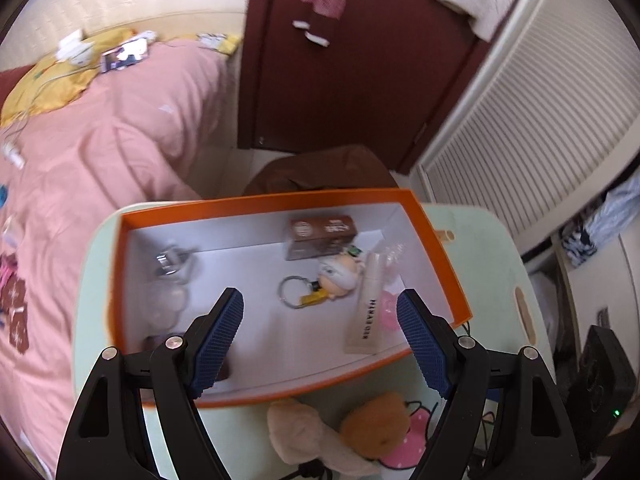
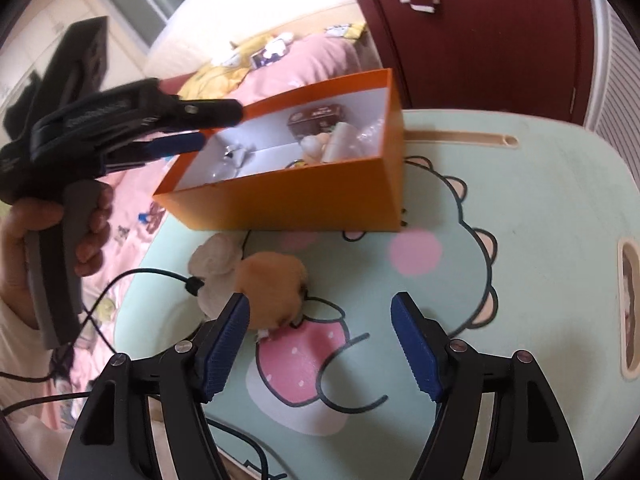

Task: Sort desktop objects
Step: 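Grasp the white RED EARTH tube with the left tool, lay it on table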

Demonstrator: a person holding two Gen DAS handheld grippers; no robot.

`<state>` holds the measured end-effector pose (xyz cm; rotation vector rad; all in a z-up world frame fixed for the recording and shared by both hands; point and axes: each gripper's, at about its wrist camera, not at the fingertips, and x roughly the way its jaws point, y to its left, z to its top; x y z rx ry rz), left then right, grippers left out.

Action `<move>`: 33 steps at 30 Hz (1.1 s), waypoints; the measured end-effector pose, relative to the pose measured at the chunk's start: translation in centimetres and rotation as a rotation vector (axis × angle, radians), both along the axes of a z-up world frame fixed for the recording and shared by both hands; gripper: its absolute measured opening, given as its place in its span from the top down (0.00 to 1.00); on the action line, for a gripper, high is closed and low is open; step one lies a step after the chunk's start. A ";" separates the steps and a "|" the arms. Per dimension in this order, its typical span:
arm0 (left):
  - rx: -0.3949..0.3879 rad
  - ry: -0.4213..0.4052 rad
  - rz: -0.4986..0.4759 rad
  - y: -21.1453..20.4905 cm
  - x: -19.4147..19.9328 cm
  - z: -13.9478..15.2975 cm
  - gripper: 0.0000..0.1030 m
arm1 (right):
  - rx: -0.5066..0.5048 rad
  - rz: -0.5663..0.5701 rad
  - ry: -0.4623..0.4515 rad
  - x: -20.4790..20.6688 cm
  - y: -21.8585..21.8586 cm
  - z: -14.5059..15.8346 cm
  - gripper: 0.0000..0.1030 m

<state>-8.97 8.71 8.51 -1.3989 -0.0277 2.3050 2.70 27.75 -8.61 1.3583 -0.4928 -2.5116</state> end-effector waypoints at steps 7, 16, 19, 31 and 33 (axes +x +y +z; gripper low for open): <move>-0.035 -0.115 -0.110 4.4 -2.0 -2.4 0.39 | -0.027 -0.024 -0.006 0.9 1.3 -0.3 0.29; 0.071 -0.244 -0.134 4.8 -3.2 -6.1 0.75 | -0.070 -0.051 -0.031 3.1 2.6 -0.4 0.29; 0.067 -0.210 -0.118 4.1 -2.9 -5.5 0.80 | -0.069 -0.054 -0.041 4.1 2.8 -0.4 0.29; 0.228 -0.045 -0.026 -3.8 -0.5 3.2 0.80 | -0.057 -0.043 -0.022 6.3 2.1 1.3 0.29; 0.218 -0.035 -0.023 -5.0 0.4 3.9 0.80 | -0.057 -0.035 -0.014 6.2 2.0 1.7 0.29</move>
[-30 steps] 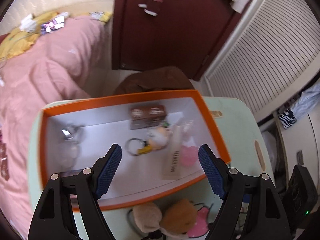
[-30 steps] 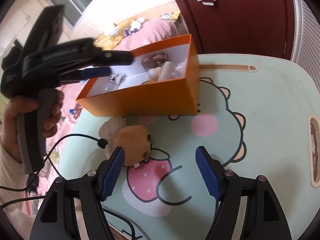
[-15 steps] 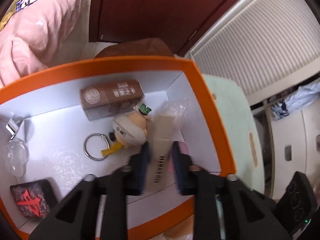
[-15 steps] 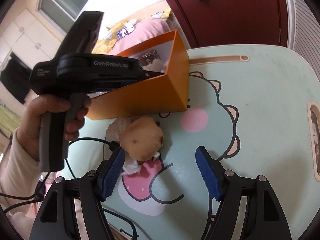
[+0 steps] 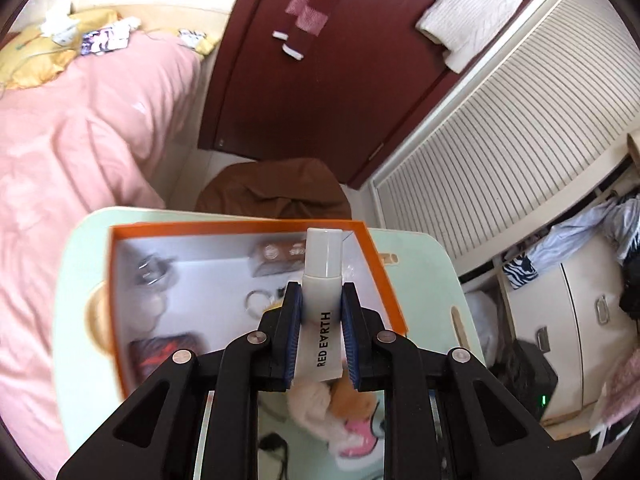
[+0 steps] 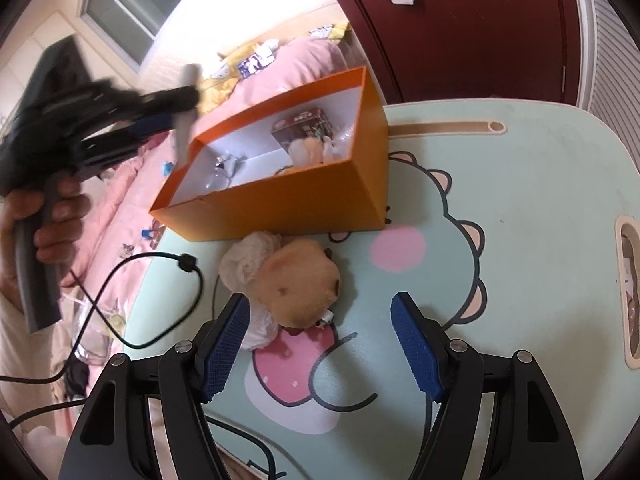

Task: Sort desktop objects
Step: 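Grasp the white RED EARTH tube with the left tool, lay it on table, then grasp the white figurine keychain with the right tool and lift it out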

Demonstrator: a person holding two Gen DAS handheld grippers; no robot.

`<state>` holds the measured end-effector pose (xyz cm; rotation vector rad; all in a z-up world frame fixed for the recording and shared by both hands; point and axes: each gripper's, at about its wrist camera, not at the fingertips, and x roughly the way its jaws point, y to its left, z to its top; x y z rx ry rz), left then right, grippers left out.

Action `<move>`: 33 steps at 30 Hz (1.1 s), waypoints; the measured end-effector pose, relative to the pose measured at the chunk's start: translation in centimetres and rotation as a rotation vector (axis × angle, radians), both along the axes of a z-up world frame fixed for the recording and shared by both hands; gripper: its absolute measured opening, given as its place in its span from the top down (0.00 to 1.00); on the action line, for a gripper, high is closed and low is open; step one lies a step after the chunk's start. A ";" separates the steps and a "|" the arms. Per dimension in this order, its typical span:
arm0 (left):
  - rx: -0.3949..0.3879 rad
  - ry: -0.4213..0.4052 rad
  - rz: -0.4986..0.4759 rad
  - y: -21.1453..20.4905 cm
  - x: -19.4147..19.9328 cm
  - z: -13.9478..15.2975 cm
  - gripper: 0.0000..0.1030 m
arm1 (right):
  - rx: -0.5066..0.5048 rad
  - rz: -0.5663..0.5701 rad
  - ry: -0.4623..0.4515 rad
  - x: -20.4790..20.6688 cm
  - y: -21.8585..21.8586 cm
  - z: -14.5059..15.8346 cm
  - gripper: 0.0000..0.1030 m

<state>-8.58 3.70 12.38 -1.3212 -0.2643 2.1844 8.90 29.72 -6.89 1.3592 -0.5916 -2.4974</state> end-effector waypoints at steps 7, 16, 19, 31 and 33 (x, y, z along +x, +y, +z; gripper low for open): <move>-0.094 -0.056 -0.015 -2.2 4.3 -2.6 0.80 | 0.052 0.041 0.072 -2.9 -1.0 2.4 0.29; -0.138 -0.202 0.020 -3.3 6.6 -9.1 0.79 | 0.050 0.016 0.098 -8.5 -1.6 3.9 0.29; -0.124 -0.212 0.029 -3.2 6.6 -9.6 0.73 | 0.067 0.015 0.084 -10.1 -2.1 4.3 0.29; 0.012 -0.155 0.165 -7.3 6.8 -8.5 0.19 | 0.279 0.101 -0.018 -17.7 -4.3 5.5 0.29; 0.013 -0.158 0.182 -8.2 6.8 -8.6 0.19 | 0.319 0.141 -0.049 -19.1 -5.4 4.6 0.29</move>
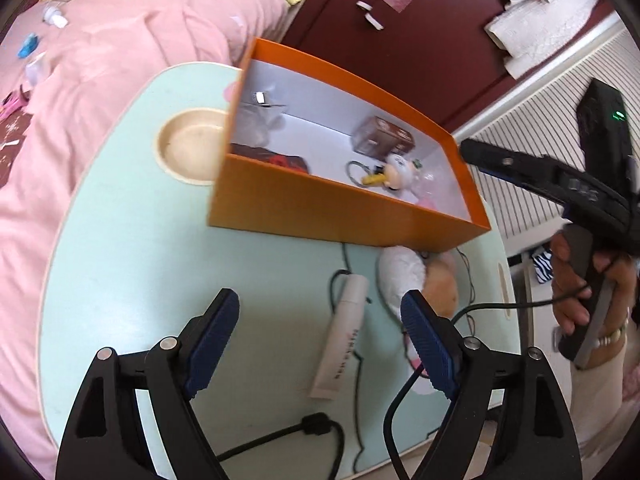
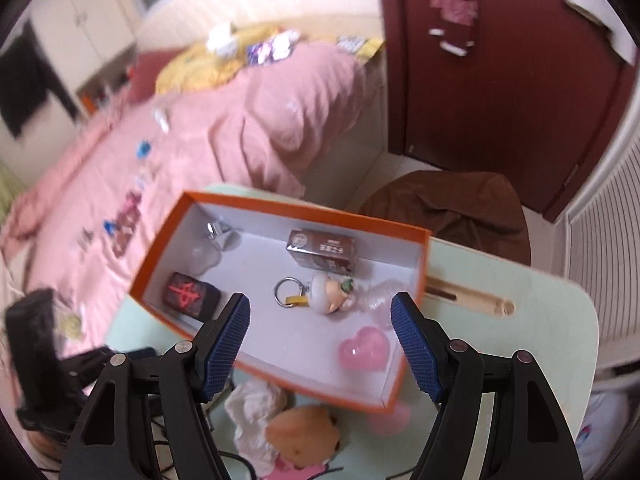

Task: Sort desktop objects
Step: 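Grasp the white figurine keychain with the right tool and lift it out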

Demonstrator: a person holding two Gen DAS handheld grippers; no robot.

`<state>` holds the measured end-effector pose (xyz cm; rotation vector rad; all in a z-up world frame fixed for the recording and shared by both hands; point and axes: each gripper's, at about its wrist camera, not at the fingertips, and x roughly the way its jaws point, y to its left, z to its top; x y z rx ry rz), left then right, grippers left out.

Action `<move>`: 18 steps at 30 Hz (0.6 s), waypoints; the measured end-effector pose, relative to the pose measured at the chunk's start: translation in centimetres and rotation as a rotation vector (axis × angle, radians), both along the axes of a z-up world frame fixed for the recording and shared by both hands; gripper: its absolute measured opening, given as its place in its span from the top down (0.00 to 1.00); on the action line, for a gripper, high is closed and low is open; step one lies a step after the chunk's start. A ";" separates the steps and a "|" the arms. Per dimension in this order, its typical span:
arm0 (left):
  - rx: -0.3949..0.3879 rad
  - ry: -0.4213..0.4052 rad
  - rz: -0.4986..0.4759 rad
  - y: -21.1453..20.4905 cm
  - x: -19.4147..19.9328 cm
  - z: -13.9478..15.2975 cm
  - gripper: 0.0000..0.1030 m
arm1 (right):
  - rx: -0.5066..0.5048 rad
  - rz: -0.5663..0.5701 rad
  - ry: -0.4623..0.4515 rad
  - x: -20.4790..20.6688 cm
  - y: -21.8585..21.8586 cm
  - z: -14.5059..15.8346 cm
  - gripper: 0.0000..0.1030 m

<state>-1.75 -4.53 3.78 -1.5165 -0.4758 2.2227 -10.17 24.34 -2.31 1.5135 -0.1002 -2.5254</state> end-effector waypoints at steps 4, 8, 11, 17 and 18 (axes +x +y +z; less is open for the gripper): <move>0.001 -0.013 0.038 -1.2 0.2 -0.5 0.19 | 0.043 0.061 -0.078 -2.4 -1.8 -2.2 0.30; 0.008 -0.014 0.067 -1.9 0.2 -0.8 0.19 | 0.112 0.097 -0.133 -4.3 -3.1 -4.2 0.44; 0.007 -0.009 0.075 -2.4 0.3 -0.7 0.19 | 0.155 0.084 -0.152 -5.4 -3.2 -5.0 0.48; 0.008 -0.015 0.075 -2.5 0.0 -0.8 0.19 | 0.251 0.081 -0.214 -6.3 -2.9 -6.6 0.48; 0.008 -0.016 0.074 -2.3 0.0 -0.8 0.19 | 0.269 0.087 -0.219 -6.4 -3.0 -6.9 0.51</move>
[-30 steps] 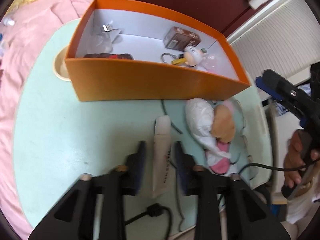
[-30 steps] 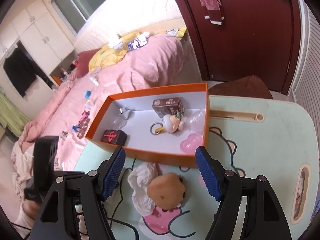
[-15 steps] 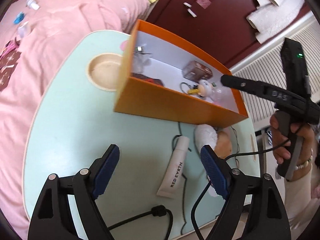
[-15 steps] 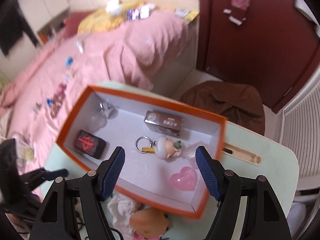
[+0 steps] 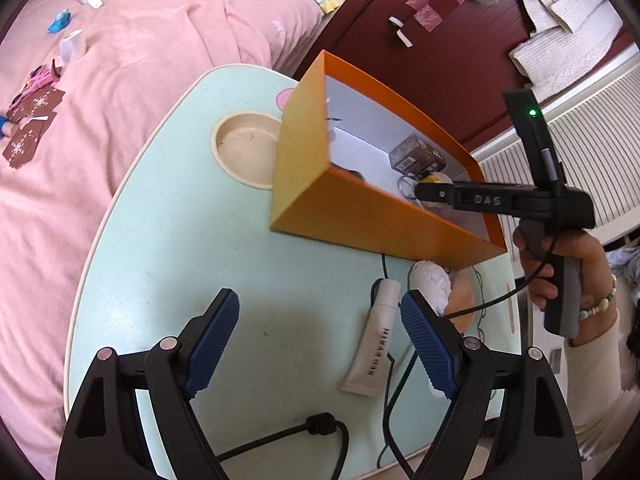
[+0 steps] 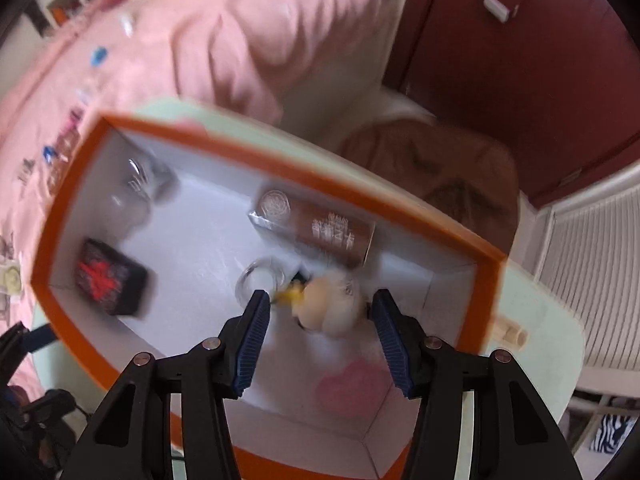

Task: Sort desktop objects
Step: 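Grasp the white figurine keychain with the right tool and lift it out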

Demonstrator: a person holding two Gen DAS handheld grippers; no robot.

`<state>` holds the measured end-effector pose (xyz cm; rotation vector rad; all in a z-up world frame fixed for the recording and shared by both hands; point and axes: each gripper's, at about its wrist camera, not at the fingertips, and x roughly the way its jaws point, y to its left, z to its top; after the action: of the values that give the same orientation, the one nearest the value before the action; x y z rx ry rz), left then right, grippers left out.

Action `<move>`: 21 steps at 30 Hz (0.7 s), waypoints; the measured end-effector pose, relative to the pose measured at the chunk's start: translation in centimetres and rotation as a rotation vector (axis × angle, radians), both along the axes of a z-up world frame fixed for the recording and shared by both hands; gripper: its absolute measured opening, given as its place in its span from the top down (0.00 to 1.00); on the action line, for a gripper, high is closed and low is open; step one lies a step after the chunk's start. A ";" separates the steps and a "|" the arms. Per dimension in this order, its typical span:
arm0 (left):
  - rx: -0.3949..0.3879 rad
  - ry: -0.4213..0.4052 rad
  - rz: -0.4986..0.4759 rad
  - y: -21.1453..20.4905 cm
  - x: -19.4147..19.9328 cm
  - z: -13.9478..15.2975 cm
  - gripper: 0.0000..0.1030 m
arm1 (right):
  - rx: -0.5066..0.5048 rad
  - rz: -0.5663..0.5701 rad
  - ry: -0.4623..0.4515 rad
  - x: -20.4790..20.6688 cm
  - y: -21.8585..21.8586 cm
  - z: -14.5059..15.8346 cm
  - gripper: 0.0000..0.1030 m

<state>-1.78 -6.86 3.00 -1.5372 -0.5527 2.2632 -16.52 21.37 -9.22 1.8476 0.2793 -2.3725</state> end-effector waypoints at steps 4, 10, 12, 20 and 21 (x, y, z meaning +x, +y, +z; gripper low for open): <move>0.001 0.005 -0.004 0.3 0.0 0.2 0.19 | 0.088 0.031 0.033 0.5 -0.6 -0.3 0.62; -0.005 0.001 -0.003 0.1 -0.1 0.2 0.19 | -0.029 -0.003 0.075 1.5 0.5 1.4 0.67; -0.006 0.000 0.004 0.1 -0.1 0.3 0.19 | -0.063 -0.005 0.100 2.1 0.6 2.3 0.67; -0.019 0.001 0.044 -0.5 -0.2 0.6 0.19 | -0.378 0.038 0.273 7.5 0.2 8.8 0.67; -0.019 0.002 0.049 -0.7 -0.2 0.7 0.19 | -0.422 0.056 0.267 8.1 0.1 9.1 0.67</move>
<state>-2.00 -7.53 3.66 -1.5465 -0.5764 2.3123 -8.45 21.43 -0.17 1.3243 -0.1383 -2.4038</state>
